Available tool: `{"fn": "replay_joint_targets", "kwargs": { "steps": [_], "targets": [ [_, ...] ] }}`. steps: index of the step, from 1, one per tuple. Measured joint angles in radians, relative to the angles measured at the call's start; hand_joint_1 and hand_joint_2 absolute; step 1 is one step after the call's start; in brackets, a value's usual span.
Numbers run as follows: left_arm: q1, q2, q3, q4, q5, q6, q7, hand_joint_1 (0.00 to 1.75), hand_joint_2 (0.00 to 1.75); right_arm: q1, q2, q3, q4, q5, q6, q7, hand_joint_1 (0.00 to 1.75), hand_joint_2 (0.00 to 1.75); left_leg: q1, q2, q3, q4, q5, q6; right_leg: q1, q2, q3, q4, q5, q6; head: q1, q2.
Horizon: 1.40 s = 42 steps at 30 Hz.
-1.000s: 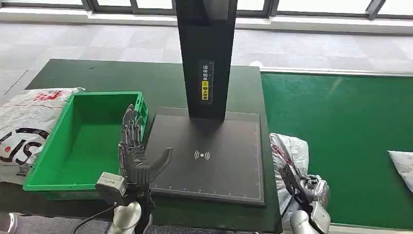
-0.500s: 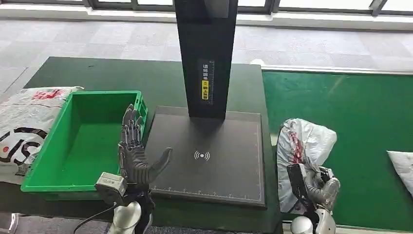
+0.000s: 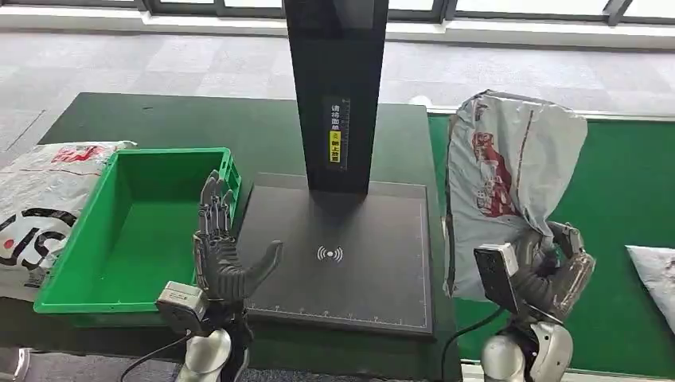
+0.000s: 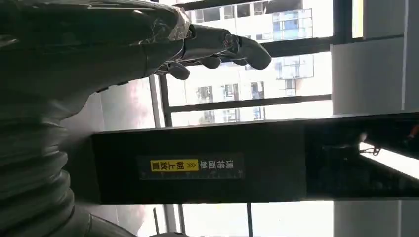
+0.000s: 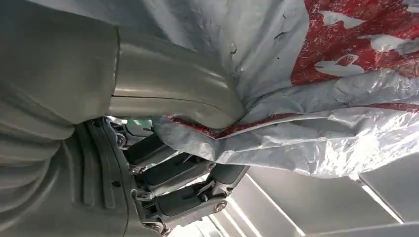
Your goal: Moved the parcel from conveyor to table for the left to box.
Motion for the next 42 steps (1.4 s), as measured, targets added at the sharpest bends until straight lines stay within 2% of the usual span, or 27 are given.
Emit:
{"fn": "replay_joint_targets", "kwargs": {
  "steps": [13, 26, 31, 34, 42],
  "targets": [
    [0.000, 0.000, 0.000, 0.000, 0.000, 0.000, 0.000, 0.00, 1.75, 0.009, 0.000, 0.018, -0.032, 0.000, 0.000, -0.001, 1.75, 1.75, 0.000, 0.000, -0.001, 0.000, 0.000, 0.000, 0.000, 0.000, 0.000, 0.000, 0.000, 0.000, 0.000, 0.000],
    [0.001, -0.001, 0.010, 0.002, 0.006, 0.004, 0.000, 0.00, 1.75, 0.004, 0.001, 0.059, -0.035, -0.065, 0.000, -0.098, 1.75, 1.75, 0.000, 0.000, -0.007, 0.000, 0.000, 0.000, 0.000, 0.000, 0.000, 0.000, 0.000, 0.000, 0.000, 0.000],
    [0.001, -0.001, 0.010, 0.002, 0.005, 0.004, 0.000, 0.00, 1.75, -0.010, 0.000, 0.123, 0.014, -0.092, 0.010, -0.134, 1.75, 1.75, 0.000, -0.001, -0.005, 0.000, 0.000, 0.000, 0.000, -0.001, 0.000, 0.000, 0.000, 0.000, 0.000, 0.000],
    [0.001, 0.000, 0.010, 0.002, 0.005, 0.001, 0.000, 0.00, 1.75, -0.021, -0.002, 0.158, 0.056, -0.115, 0.099, -0.145, 1.75, 1.75, 0.001, 0.001, -0.007, -0.001, 0.000, 0.000, 0.000, 0.000, 0.000, 0.001, 0.000, 0.000, 0.000, 0.000],
    [-0.001, -0.001, 0.010, 0.011, 0.013, 0.003, 0.000, 0.00, 1.75, -0.075, -0.005, 0.307, 0.311, -0.075, 0.145, -0.126, 1.75, 1.75, 0.001, 0.000, -0.005, -0.001, 0.000, 0.000, 0.000, 0.000, 0.000, 0.001, 0.000, 0.000, 0.000, 0.000]
  ]
}}
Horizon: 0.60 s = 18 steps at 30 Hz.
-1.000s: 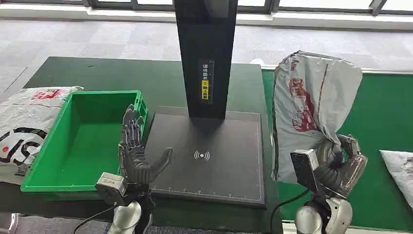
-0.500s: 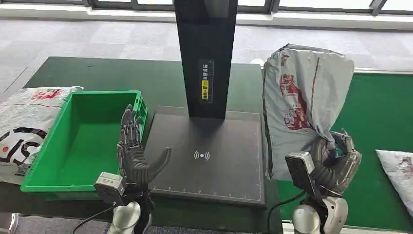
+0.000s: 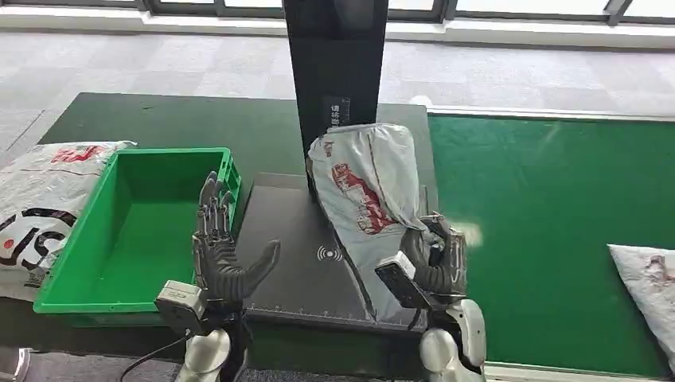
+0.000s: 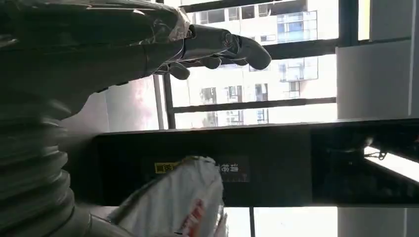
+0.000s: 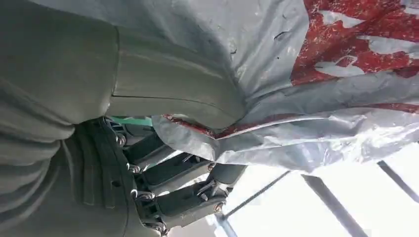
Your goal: Moved the parcel from conveyor to table for the left to box.
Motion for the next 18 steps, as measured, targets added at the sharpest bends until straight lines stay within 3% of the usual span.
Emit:
{"fn": "replay_joint_targets", "kwargs": {
  "steps": [13, 15, 18],
  "targets": [
    [-0.001, 0.000, 0.000, 0.010, 0.007, 0.008, 0.000, 0.00, 1.75, -0.028, -0.002, 0.058, 0.156, 0.002, 0.002, 0.033, 1.75, 1.75, 0.000, 0.000, 0.003, 0.000, 0.000, 0.000, 0.000, 0.000, 0.000, 0.000, 0.000, 0.000, 0.000, 0.000],
    [-0.001, 0.000, 0.000, 0.013, 0.007, 0.008, 0.000, 0.00, 1.75, -0.031, -0.002, 0.061, 0.168, 0.013, 0.010, 0.045, 0.00, 1.75, 0.000, 0.000, 0.002, 0.000, 0.000, 0.000, 0.000, 0.000, 0.000, 0.000, 0.000, 0.000, 0.000, 0.000],
    [-0.001, 0.000, 0.000, 0.016, 0.010, 0.010, 0.000, 0.00, 1.75, -0.035, -0.002, 0.063, 0.194, 0.033, 0.027, 0.065, 0.00, 1.75, 0.000, 0.000, 0.002, 0.000, 0.000, 0.000, 0.000, 0.000, 0.000, 0.000, 0.000, 0.000, 0.000, 0.000]
  ]
}}
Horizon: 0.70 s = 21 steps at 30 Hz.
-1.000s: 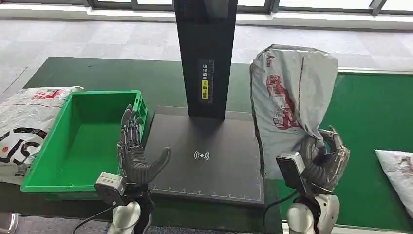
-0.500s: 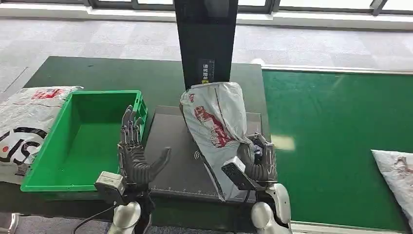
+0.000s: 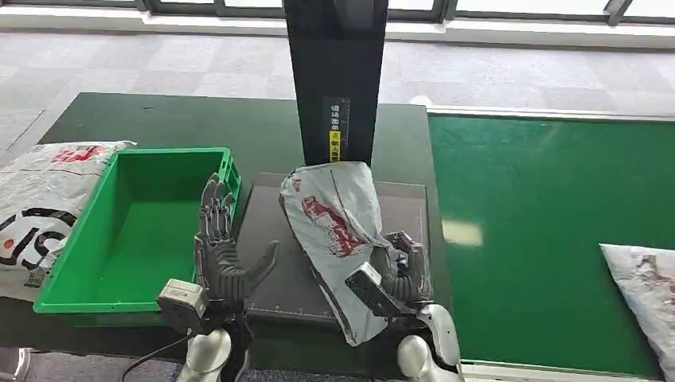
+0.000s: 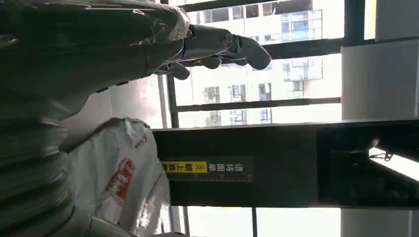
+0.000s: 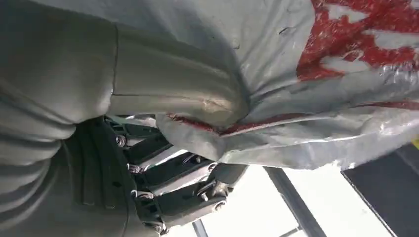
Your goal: Moved the parcel from conveyor to table for the left to box.
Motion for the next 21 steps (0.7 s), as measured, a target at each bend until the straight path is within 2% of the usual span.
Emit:
{"fn": "replay_joint_targets", "kwargs": {
  "steps": [21],
  "targets": [
    [0.001, 0.000, 0.000, -0.008, 0.008, 0.015, 0.000, 0.00, 1.75, -0.033, 0.000, 0.007, 0.079, -0.008, -0.067, -0.003, 0.00, 1.75, 0.000, 0.000, -0.003, 0.000, 0.000, 0.000, 0.000, 0.000, 0.000, 0.000, 0.000, 0.000, 0.000, 0.000]
  ]
}}
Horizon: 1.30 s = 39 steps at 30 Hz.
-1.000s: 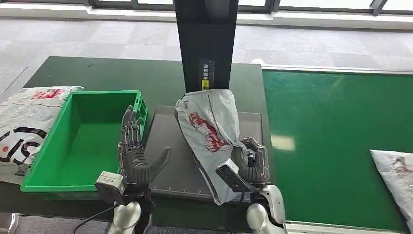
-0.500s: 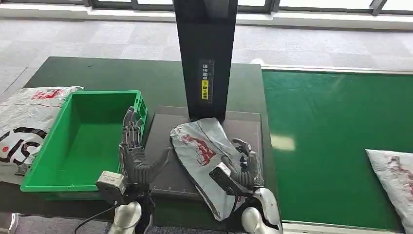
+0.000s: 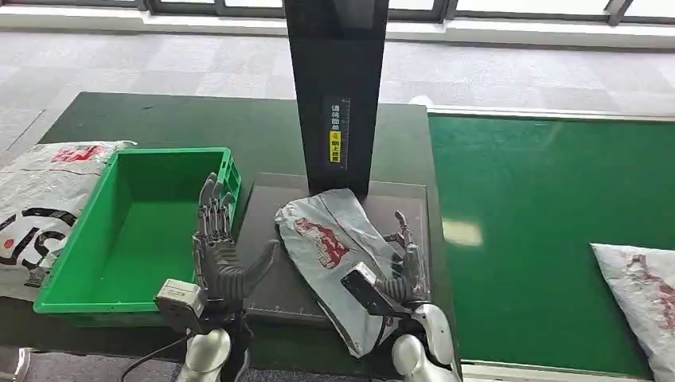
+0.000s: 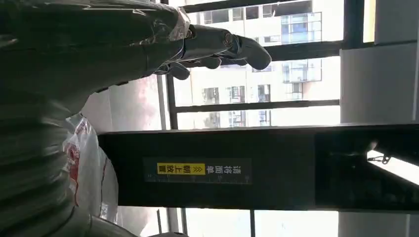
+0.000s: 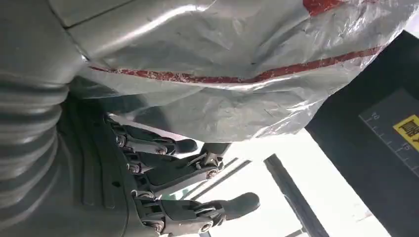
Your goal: Moved the parcel from conveyor to table for the left to box.
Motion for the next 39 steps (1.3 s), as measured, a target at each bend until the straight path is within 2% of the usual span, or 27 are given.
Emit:
{"fn": "replay_joint_targets", "kwargs": {
  "steps": [3, 5, 9, 14, 17, 39],
  "targets": [
    [0.000, 0.000, 0.000, 0.000, 0.000, 0.004, 0.000, 0.00, 1.75, 0.000, 0.000, 0.000, -0.001, 0.009, -0.064, -0.012, 0.00, 1.75, 0.000, 0.000, 0.004, 0.000, 0.000, 0.000, 0.000, 0.000, 0.000, 0.000, 0.000, 0.000, 0.000, 0.000],
    [0.000, 0.000, 0.000, 0.003, -0.011, 0.010, 0.000, 0.00, 1.75, 0.006, 0.002, -0.008, -0.036, 0.013, -0.094, -0.065, 0.00, 1.75, 0.000, 0.000, 0.008, 0.001, 0.001, -0.001, 0.000, 0.000, -0.001, 0.000, 0.000, 0.000, 0.000, 0.000],
    [-0.010, 0.000, 0.000, 0.077, -0.115, 0.044, 0.021, 0.00, 1.75, 0.036, 0.003, -0.040, -0.233, -0.059, -0.105, -0.184, 0.00, 1.75, -0.001, 0.000, 0.008, 0.001, 0.000, -0.001, 0.000, 0.000, -0.001, 0.000, 0.000, 0.000, 0.000, 0.000],
    [-0.029, 0.000, 0.000, 0.191, -0.265, 0.090, 0.079, 0.00, 1.75, 0.064, 0.003, -0.070, -0.430, -0.127, -0.106, -0.229, 0.00, 1.75, -0.001, 0.002, 0.009, 0.001, 0.000, 0.000, 0.000, 0.002, -0.001, 0.000, 0.000, 0.000, 0.000, 0.000],
    [-0.038, 0.000, -0.001, 0.243, -0.297, 0.097, 0.090, 0.00, 1.75, 0.073, 0.003, -0.085, -0.484, -0.140, -0.105, -0.241, 0.00, 1.75, -0.001, 0.003, 0.010, 0.001, 0.000, 0.000, 0.000, 0.002, -0.001, 0.000, 0.000, 0.000, 0.000, 0.000],
    [-0.057, -0.003, -0.001, 0.347, -0.345, 0.096, 0.099, 0.00, 1.75, 0.085, 0.003, -0.127, -0.527, -0.144, -0.105, -0.240, 0.00, 1.75, -0.001, 0.003, 0.010, 0.001, 0.000, -0.001, 0.000, 0.003, -0.002, 0.000, 0.000, 0.000, 0.000, 0.000]
  ]
}}
